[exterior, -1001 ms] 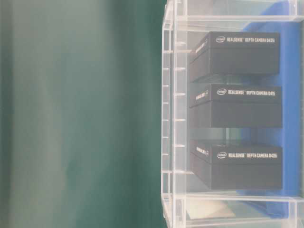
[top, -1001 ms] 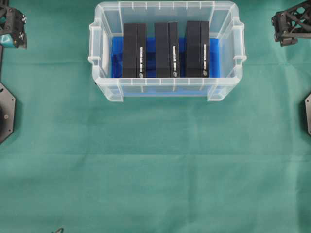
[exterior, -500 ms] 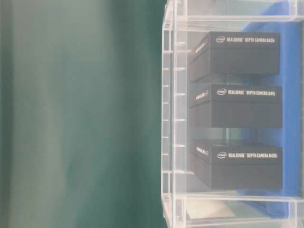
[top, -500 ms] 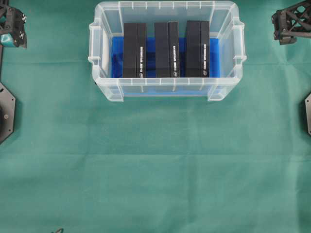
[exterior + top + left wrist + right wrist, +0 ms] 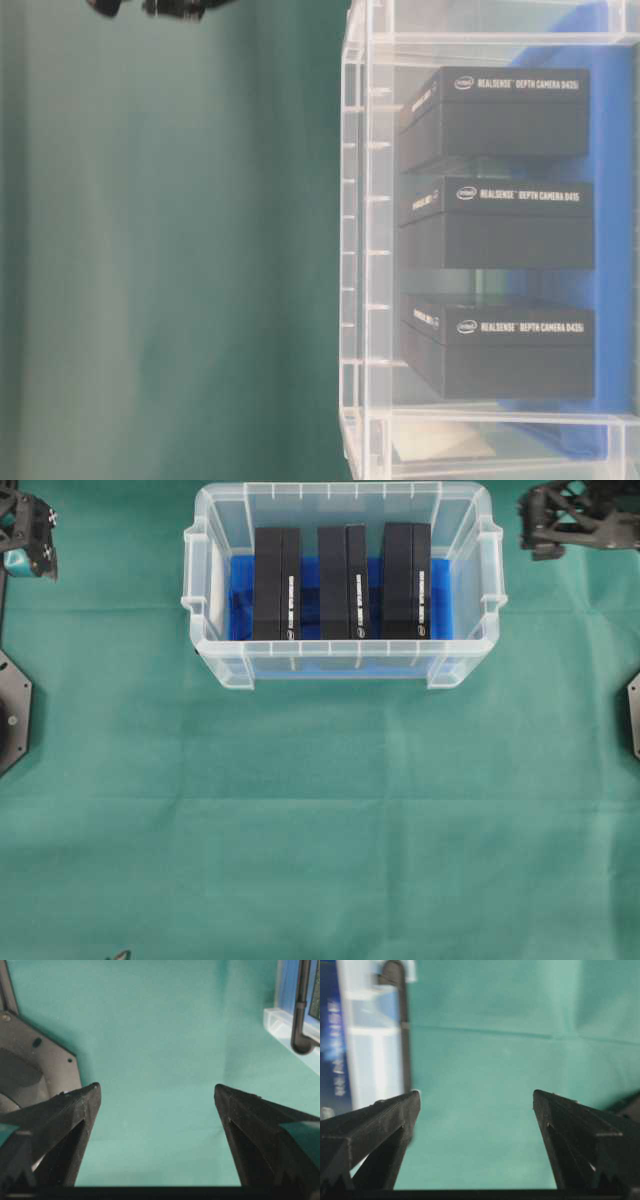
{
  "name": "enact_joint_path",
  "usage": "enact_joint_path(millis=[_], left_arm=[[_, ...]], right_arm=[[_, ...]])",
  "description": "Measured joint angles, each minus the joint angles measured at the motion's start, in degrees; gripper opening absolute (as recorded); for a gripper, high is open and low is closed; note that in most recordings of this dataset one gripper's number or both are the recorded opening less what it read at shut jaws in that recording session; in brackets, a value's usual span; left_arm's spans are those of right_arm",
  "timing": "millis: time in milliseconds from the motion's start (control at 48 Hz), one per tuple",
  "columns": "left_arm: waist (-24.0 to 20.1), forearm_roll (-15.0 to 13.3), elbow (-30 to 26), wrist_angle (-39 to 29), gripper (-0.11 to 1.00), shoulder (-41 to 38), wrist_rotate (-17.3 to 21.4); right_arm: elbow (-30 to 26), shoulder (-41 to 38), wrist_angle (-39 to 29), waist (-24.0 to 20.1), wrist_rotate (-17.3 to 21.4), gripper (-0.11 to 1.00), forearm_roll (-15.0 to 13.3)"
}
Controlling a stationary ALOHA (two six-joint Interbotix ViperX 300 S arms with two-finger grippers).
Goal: Take out the box from the case.
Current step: 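Move the open right gripper toward the top of the case, then lower the right gripper over the middle pair of black boxes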
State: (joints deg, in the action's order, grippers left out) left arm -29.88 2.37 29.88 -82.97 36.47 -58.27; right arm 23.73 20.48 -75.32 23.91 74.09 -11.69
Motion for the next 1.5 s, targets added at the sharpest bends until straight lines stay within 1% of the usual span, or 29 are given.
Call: enact_joint_path(millis=[229, 625, 771, 938, 1147, 1334, 1501], left_arm=[[0.09, 0.0, 0.0, 0.0, 0.98, 0.0, -0.44], [0.0, 0.0, 0.0, 0.0, 0.98, 0.09, -0.62], [0.0, 0.0, 0.0, 0.0, 0.98, 0.09, -0.62], [0.0, 0.0, 0.0, -0.09, 0.98, 0.0, -0.44], [0.0, 0.0, 0.0, -0.09, 0.98, 0.09, -0.35], [0.0, 0.0, 0.0, -0.09, 0.98, 0.09, -0.35], [0.0, 0.0, 0.0, 0.0, 0.98, 0.18, -0.35]], right_arm=[[-5.71, -6.42, 1.76, -1.93, 1.14, 0.95, 0.09], [-19.42, -19.95, 2.81, -6.86, 1.49, 0.95, 0.18], [-23.91, -24.26, 2.9, -8.17, 2.99, 0.95, 0.18], [-27.16, -27.51, 3.34, -9.76, 4.31, 0.95, 0.44], [-30.59, -31.2, 4.04, -10.81, 4.31, 0.95, 1.49], [-33.05, -33.22, 4.22, -10.99, 4.39, 0.95, 1.67], [-34.1, -34.19, 4.31, -11.07, 4.39, 0.95, 1.85]])
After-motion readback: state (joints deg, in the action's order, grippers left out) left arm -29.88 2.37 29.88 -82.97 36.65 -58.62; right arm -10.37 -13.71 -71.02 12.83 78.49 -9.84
